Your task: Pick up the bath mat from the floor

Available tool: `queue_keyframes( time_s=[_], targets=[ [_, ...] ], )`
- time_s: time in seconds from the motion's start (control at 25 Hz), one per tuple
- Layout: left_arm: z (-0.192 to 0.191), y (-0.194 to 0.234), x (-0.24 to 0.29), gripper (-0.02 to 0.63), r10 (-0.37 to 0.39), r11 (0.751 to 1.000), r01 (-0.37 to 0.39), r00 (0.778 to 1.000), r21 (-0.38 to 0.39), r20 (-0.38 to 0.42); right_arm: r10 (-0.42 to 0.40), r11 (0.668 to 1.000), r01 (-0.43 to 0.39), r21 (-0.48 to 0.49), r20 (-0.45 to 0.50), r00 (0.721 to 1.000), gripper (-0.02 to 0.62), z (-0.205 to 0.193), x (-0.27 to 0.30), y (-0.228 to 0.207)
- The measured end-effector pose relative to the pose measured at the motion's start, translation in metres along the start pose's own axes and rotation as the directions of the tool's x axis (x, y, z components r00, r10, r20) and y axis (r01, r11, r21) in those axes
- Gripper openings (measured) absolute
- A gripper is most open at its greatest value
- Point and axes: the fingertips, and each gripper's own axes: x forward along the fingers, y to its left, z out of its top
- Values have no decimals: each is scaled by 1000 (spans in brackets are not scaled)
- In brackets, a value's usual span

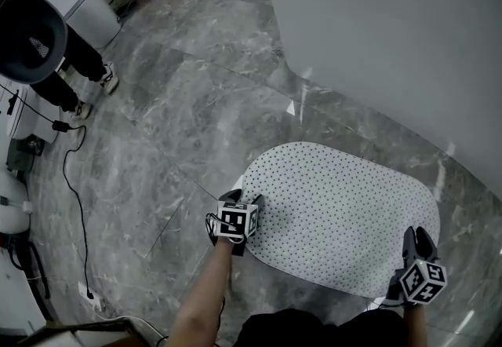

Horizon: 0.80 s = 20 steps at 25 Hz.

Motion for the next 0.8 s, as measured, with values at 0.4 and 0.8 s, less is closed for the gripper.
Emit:
queue_keyframes(
  time_s=[0.4,0.8],
  targets=[
    [11,-52,-11,27,37,985,-41,999,168,27,-54,996,55,76,-18,998,129,-12,-10,-21],
    [33,-123,-43,17,-214,975,211,976,71,37,-140,985,145,98,-57,989,129,-42,-30,-60]
  ],
)
